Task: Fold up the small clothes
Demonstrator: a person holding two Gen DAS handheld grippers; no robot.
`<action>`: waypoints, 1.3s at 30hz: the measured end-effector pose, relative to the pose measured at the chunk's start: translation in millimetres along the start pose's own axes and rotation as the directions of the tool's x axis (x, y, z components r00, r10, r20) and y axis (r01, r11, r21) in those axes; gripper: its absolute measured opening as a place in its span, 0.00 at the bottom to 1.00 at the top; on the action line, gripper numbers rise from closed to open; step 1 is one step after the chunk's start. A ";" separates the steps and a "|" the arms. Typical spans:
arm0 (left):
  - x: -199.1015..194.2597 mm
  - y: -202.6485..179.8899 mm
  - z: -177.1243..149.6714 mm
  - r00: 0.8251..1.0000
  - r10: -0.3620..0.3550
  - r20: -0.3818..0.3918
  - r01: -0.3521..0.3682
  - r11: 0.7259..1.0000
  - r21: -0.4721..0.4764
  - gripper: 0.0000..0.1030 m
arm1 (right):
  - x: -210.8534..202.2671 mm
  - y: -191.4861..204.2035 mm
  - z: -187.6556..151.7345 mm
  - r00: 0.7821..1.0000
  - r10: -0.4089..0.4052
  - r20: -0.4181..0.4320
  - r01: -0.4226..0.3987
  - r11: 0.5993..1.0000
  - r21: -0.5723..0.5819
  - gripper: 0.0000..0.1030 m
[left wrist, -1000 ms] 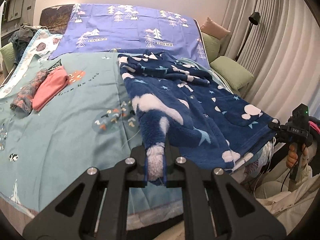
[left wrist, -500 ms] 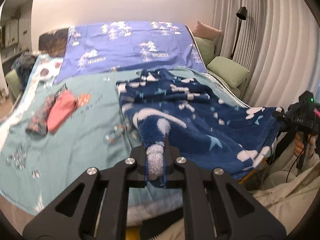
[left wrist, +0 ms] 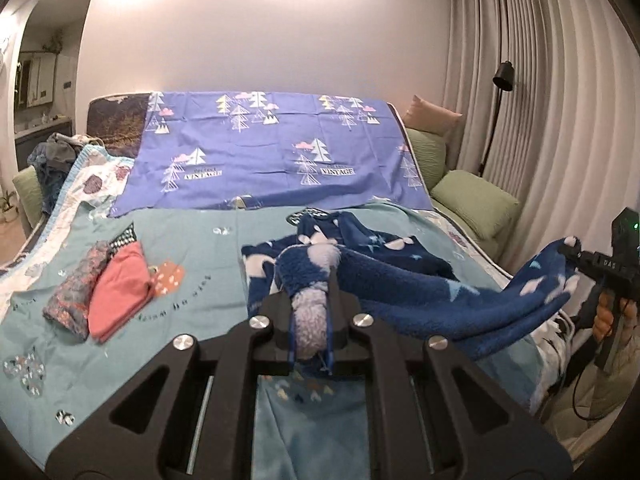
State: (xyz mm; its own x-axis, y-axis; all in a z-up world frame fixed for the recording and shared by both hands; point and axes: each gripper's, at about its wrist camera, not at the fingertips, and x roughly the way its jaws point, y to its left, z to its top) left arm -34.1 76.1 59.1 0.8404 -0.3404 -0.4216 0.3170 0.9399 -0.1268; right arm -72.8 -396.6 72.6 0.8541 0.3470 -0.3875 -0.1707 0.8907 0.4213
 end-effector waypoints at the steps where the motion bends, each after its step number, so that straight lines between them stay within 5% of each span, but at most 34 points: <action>1: 4.5 0.1 3.1 1.000 0.003 0.000 -0.003 1.000 0.001 0.12 | 4.5 -0.1 4.3 1.000 -0.003 0.005 0.003 1.000 -0.006 0.07; 11: 54.1 7.3 35.4 0.998 0.061 0.003 -0.061 0.998 0.013 0.12 | 64.0 -6.4 46.7 0.996 -0.081 0.041 0.082 0.996 -0.039 0.07; 25: 177.6 24.0 82.5 0.994 0.096 -0.042 -0.096 0.995 0.012 0.12 | 178.9 -35.9 100.8 0.992 -0.127 0.006 0.127 0.990 -0.055 0.07; 39: 306.9 53.0 76.3 0.973 0.154 -0.174 -0.152 0.988 0.025 0.12 | 308.7 -105.6 105.7 0.984 -0.150 -0.101 0.155 0.987 0.041 0.07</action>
State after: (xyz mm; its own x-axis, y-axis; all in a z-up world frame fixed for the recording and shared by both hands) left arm 274.2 19.4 -8.5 0.7896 -0.1817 -0.5861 0.1965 0.9797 -0.0390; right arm 260.8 -414.6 -4.9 0.8159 0.2376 -0.5271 -0.0162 0.9207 0.3899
